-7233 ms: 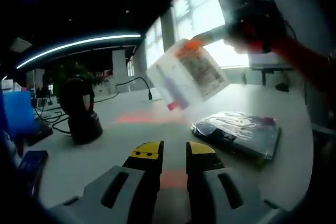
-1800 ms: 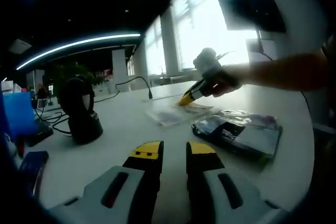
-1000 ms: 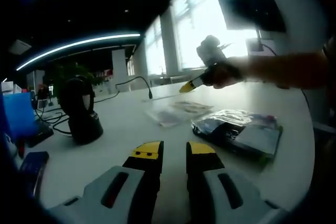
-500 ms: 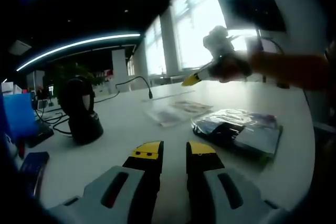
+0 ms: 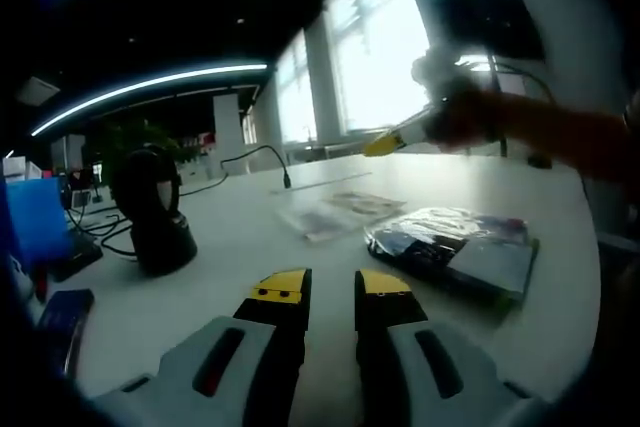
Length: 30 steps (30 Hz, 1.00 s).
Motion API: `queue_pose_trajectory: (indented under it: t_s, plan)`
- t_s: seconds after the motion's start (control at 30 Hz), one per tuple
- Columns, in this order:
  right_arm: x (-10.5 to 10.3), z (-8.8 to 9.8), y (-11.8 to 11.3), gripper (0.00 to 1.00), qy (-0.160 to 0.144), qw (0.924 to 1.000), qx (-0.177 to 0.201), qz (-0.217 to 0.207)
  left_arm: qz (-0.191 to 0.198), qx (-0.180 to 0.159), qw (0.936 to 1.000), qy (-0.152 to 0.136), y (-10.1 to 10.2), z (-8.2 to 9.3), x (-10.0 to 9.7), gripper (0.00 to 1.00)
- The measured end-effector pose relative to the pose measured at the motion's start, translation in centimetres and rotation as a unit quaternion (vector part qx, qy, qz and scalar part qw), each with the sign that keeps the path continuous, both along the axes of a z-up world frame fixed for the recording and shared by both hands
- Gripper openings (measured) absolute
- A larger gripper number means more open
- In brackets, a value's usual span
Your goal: Clip sheet goods on table flip sheet goods clip sheet goods scan sheet goods put sheet goods back to table
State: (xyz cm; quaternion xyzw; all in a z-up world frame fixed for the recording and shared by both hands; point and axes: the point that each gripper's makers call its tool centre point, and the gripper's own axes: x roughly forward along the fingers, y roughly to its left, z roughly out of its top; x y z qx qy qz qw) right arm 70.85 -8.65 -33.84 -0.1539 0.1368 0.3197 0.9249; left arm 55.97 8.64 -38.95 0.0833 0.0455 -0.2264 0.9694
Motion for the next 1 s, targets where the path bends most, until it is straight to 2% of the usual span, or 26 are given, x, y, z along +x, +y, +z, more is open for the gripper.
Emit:
queue_pose_trajectory:
  t_s: [0.3, 1.0]
  plan:
    - [-3.1, 0.7, -0.4, 0.00, -0.008, 0.9997, 0.021, 0.004, 0.000, 0.003, 1.0000, 0.000, 0.0, 0.0, 0.0, 0.11]
    - [-6.8, -0.2, -4.0, 0.00, -0.012, 0.9988, 0.048, -0.006, 0.003, 0.007, 1.0000, 0.000, 0.1, -0.1, 0.0, 0.11]
